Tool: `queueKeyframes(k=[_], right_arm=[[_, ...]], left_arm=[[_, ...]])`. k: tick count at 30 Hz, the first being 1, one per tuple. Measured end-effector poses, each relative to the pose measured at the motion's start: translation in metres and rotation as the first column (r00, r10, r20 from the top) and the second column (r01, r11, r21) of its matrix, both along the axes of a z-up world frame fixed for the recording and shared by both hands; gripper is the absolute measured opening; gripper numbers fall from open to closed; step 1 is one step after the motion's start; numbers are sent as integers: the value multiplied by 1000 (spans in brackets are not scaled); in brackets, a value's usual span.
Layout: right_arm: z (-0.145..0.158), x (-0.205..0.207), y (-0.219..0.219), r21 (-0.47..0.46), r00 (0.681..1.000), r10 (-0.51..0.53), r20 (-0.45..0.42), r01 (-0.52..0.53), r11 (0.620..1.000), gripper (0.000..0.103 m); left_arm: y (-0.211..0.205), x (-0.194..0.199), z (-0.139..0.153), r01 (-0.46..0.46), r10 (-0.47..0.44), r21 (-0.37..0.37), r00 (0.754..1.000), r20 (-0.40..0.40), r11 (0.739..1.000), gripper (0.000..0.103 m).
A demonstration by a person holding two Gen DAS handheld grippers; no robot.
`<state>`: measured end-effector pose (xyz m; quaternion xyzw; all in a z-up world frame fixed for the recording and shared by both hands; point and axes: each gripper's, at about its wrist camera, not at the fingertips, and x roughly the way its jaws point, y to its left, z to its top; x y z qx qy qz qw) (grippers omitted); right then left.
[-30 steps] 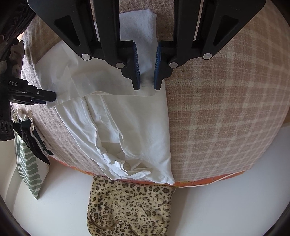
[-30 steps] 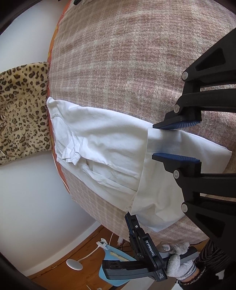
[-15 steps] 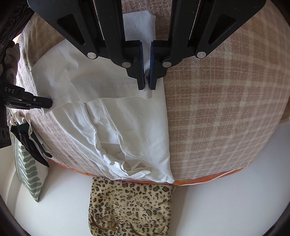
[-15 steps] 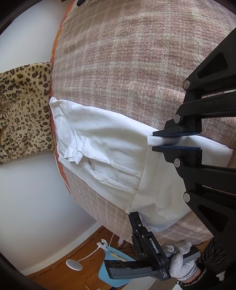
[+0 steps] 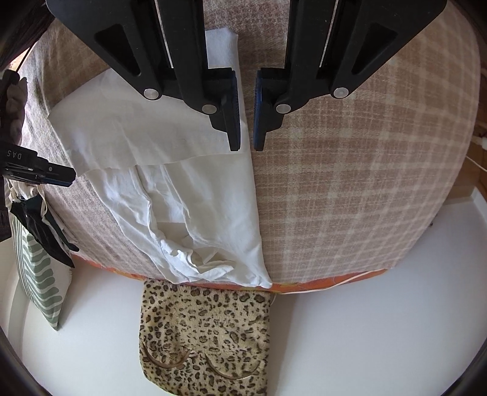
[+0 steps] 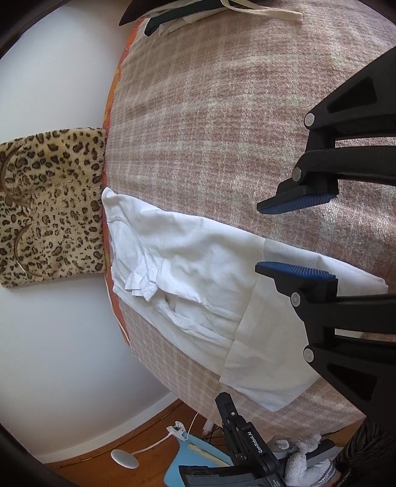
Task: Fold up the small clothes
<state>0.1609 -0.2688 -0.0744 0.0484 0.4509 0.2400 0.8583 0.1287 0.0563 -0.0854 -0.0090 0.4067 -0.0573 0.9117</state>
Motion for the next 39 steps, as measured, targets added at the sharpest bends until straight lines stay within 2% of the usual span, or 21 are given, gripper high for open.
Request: queueKeyframes(k=[3, 5, 11, 14, 16, 18, 20, 25, 29, 33, 34, 35, 36, 39], right_arm=[[1, 1, -9, 118, 999, 19, -34, -15, 993, 33], [0, 3, -7, 142, 998, 38, -59, -29, 989, 33], [-11, -2, 15, 36, 995, 71, -73, -69, 997, 33], [-7, -11, 26, -61, 996, 92, -13, -93, 994, 27], [-3, -15, 32, -118, 994, 106, 30, -102, 988, 27], [0, -17, 35, -118, 991, 122, 47, -115, 986, 21], [0, -16, 38, -101, 989, 146, 34, -142, 985, 7], [2, -12, 38, -157, 989, 116, 90, -101, 982, 2], [-3, 1, 29, -101, 994, 97, 58, -91, 991, 2], [0, -3, 32, -118, 992, 96, 80, -87, 989, 4], [2, -4, 31, -128, 993, 82, 80, -71, 989, 8], [4, -5, 30, -140, 995, 63, 84, -50, 989, 26], [8, -9, 28, -136, 994, 48, 101, -34, 990, 29], [22, -26, 25, -54, 990, 73, 116, -67, 996, 29]], left_arm=[[-18, -10, 4, 65, -65, 13, 998, 15, 998, 7], [-29, -15, 3, 109, -109, 28, 994, 14, 994, 7], [-40, -19, -11, 149, -148, 50, 989, -27, 988, 7], [-38, -17, -15, 142, -140, 47, 989, -43, 989, 7], [-37, -16, -17, 140, -138, 38, 989, -56, 989, 7], [-36, -16, -19, 136, -133, 39, 989, -61, 990, 7], [-34, -16, -20, 132, -129, 35, 989, -66, 991, 7], [-28, -15, -18, 104, -101, 57, 993, -58, 993, 7], [-24, -12, -24, 77, -72, 59, 994, -85, 995, 7], [-30, -18, -14, 85, -83, 29, 995, -55, 996, 7], [-34, -20, -10, 99, -99, 9, 994, -46, 995, 8], [-39, -24, -6, 120, -121, -12, 992, -29, 993, 9], [-46, -26, -3, 142, -142, -17, 990, -14, 990, 13], [-67, -33, 1, 214, -214, -6, 977, 16, 977, 13]])
